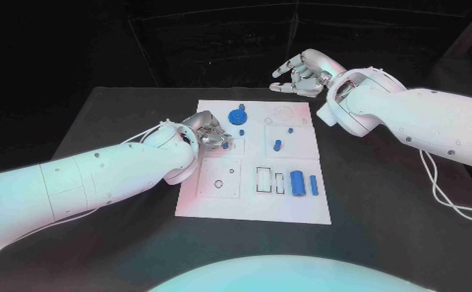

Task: Assemble the parts on the task board

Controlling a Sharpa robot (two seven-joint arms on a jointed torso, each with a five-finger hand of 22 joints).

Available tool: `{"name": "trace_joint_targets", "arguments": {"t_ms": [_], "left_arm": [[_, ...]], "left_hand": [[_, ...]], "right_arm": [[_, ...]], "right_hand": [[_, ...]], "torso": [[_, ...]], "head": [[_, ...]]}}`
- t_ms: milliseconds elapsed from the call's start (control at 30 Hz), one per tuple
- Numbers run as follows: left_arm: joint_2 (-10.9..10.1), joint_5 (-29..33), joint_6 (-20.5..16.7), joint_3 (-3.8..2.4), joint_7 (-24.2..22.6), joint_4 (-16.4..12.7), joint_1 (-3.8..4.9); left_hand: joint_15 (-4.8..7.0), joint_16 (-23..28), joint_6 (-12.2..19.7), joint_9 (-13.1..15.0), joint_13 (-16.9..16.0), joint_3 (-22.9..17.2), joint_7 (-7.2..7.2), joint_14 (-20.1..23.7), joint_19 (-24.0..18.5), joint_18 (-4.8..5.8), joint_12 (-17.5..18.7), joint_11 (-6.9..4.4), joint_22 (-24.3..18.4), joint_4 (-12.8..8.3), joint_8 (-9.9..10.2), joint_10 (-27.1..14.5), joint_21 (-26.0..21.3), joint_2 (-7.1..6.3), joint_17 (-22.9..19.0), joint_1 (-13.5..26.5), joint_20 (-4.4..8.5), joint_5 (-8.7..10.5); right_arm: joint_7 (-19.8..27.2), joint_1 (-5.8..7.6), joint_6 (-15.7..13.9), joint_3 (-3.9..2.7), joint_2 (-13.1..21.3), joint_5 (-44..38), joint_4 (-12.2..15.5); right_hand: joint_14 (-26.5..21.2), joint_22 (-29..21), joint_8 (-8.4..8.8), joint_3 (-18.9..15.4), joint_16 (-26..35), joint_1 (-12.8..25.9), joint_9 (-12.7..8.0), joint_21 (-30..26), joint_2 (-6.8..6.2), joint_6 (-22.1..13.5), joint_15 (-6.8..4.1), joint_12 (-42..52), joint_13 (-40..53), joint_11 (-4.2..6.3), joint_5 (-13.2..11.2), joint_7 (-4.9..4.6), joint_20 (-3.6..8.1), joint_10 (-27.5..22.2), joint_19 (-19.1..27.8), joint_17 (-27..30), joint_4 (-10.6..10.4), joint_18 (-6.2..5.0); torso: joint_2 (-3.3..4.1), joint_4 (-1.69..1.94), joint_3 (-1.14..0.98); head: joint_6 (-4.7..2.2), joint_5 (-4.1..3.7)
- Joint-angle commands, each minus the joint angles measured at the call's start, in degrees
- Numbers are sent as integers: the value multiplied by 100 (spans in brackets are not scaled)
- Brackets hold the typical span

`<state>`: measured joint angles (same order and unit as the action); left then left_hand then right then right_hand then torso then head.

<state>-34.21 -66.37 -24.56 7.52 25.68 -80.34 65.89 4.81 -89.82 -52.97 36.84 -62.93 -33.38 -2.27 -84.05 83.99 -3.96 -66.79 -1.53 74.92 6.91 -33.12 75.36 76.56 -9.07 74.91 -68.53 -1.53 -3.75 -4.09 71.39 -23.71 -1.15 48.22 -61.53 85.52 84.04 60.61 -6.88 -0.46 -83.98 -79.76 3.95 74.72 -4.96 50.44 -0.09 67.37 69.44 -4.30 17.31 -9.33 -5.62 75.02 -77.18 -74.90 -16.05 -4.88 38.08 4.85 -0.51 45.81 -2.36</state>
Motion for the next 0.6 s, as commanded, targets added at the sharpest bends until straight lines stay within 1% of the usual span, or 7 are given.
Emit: {"name": "trace_joint_targets", "arguments": {"t_ms": [33, 100, 267, 600], "left_arm": [[6, -44, 49, -4, 25, -8, 5], [6, -44, 42, -4, 22, -8, 5], [0, -44, 26, -4, 23, -3, 5], [-13, -43, -54, -4, 37, -6, 5]], "left_hand": [[29, -18, -65, 69, -8, -39, 0, -595, 43, 34, -29, -18, 149, -148, -6, -2, 12, -31, 1509, 111, 36, 22], [30, -18, -89, 70, -15, 103, 0, -595, 44, 35, -37, -18, 153, -99, -3, -3, 11, -55, 1509, 170, 37, 22], [33, -18, -118, 76, -32, 339, 2, -595, 49, 36, -55, -22, 167, -28, 2, -2, 13, -67, 1509, 218, 42, 24], [34, -18, -126, 86, -53, 577, 0, -595, 53, 37, -76, -21, 175, 46, 7, 2, 9, -71, 1509, 232, 44, 21]], "right_arm": [[50, 11, -7, -4, -6, 8, 1], [51, 11, -7, -4, -6, 8, -1], [52, 11, -7, -4, -7, 8, -5], [56, 11, -8, -4, -11, 8, -10]], "right_hand": [[361, -7, -17, -28, 37, 2, 7, -32, 55, 37, -34, -8, -9, 21, -15, 14, 5, -8, 10, -473, -7, -82], [361, -7, -17, -28, 37, 2, 7, -32, 55, 37, -34, -8, -9, 21, -15, 14, 5, -8, 10, -473, -7, -82], [361, -7, -17, -28, 37, 2, 7, -32, 55, 37, -34, -8, -9, 21, -15, 14, 5, -8, 10, -473, -7, -82], [361, -7, -17, -28, 37, 2, 7, -32, 55, 37, -34, -8, -9, 21, -15, 14, 5, -8, 10, -473, -7, -82]], "torso": [[-1, 5, 2], [-1, 4, 2], [0, 4, 2], [0, 3, 4]], "head": [[6, -2], [8, -5], [8, -2], [6, -7]]}}
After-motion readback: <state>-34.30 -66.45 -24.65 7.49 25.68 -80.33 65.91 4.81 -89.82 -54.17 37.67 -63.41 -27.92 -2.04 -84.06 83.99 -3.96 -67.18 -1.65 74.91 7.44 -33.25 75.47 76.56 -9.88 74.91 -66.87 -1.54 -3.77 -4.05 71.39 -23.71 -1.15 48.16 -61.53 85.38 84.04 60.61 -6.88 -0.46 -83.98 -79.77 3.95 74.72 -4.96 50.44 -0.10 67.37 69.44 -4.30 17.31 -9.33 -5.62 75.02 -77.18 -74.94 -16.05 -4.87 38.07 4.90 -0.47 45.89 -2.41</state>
